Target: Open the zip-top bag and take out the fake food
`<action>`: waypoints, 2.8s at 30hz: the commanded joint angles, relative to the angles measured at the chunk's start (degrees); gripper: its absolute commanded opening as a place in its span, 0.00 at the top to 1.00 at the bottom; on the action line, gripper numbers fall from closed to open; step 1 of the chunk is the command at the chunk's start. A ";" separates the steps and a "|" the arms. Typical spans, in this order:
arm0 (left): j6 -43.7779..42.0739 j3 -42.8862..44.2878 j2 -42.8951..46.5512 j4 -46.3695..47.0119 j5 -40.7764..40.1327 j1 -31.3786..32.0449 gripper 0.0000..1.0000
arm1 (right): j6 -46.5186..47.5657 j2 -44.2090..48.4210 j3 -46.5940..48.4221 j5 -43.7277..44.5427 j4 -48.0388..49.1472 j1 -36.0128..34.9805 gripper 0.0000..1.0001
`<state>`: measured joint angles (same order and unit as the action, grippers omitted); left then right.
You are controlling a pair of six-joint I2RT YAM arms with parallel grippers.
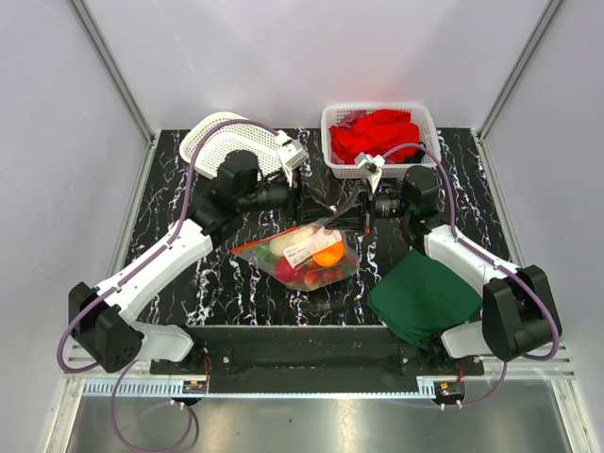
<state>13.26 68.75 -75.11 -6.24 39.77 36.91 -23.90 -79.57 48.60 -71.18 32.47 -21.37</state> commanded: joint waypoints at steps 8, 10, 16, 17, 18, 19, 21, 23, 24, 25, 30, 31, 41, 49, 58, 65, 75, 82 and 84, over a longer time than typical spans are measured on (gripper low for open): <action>-0.07 0.24 -2.49 3.87 -1.45 0.10 0.56 | -1.41 0.03 0.97 -2.21 3.83 -0.26 1.00; 0.19 0.42 -2.67 3.87 -1.36 0.10 0.59 | -1.59 -0.15 1.23 -2.65 3.74 -0.26 1.00; 0.72 1.38 -3.37 4.66 -0.49 0.18 0.88 | -1.50 0.12 1.06 -2.13 3.48 -0.26 1.00; 0.54 1.39 -3.37 4.31 -0.39 0.18 0.92 | -1.41 0.38 0.97 -1.78 3.39 -0.26 1.00; 0.37 1.30 -3.11 4.22 -0.57 0.18 0.95 | -1.41 0.55 0.62 -0.73 3.39 -0.26 1.00; -0.16 0.60 -2.68 3.70 -0.66 0.18 1.00 | -2.11 0.99 -0.16 0.85 4.26 -0.17 1.00; -0.25 -0.02 -1.89 3.43 -0.74 0.18 1.00 | -4.04 1.78 -1.74 3.40 7.33 -0.26 1.00; -0.42 -0.98 -1.27 3.16 -1.09 0.18 1.00 | -4.58 2.40 -2.54 5.69 8.05 -0.26 1.00; -0.42 -1.25 -0.92 2.99 -1.36 0.18 1.00 | -4.58 2.40 -2.89 7.44 8.05 -0.17 1.00; -0.42 -1.34 -0.57 2.81 -1.62 0.18 1.00 | -5.19 2.23 -3.16 8.15 8.83 -0.17 1.00; -1.30 -1.78 -0.04 -0.26 -1.89 0.18 1.00 | -10.10 1.61 -5.18 11.05 16.38 -0.17 1.00; -1.56 -1.95 0.31 -0.70 -2.50 0.18 1.00 | -11.85 1.52 -5.27 11.49 18.40 -0.17 1.00; -2.89 -6.17 5.13 -5.71 -8.65 -0.95 1.00 | -12.49 3.72 -5.10 13.52 16.31 0.88 1.00; 11.08 -13.27 16.21 -21.70 -28.25 -4.64 1.00 | -12.14 1.70 -3.69 14.14 12.09 6.24 1.00; 25.40 -25.23 35.27 -23.38 -26.68 -4.47 1.00 | -12.66 -4.27 -0.88 11.60 15.43 7.83 1.00; 29.98 -34.29 44.25 -23.73 -20.79 -4.21 1.00 | -7.74 -6.65 1.59 7.99 11.39 7.83 1.00; 18.93 -24.82 43.75 -29.88 -23.42 -4.12 0.42 | -7.92 -9.11 2.03 -0.37 15.08 7.13 1.00; 3.99 -9.18 27.32 -28.57 -23.87 -4.12 0.36 | -5.55 -9.81 3.17 0.43 10.78 4.84 1.00; 0.03 -5.40 23.45 -27.86 -24.21 -4.12 0.39 | -5.54 -9.73 3.08 -0.10 10.86 4.75 1.00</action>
<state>24.32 57.08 -44.38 -36.56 16.16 32.88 -31.51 -89.14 49.01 -69.58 42.30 -15.77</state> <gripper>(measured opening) 0.635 0.008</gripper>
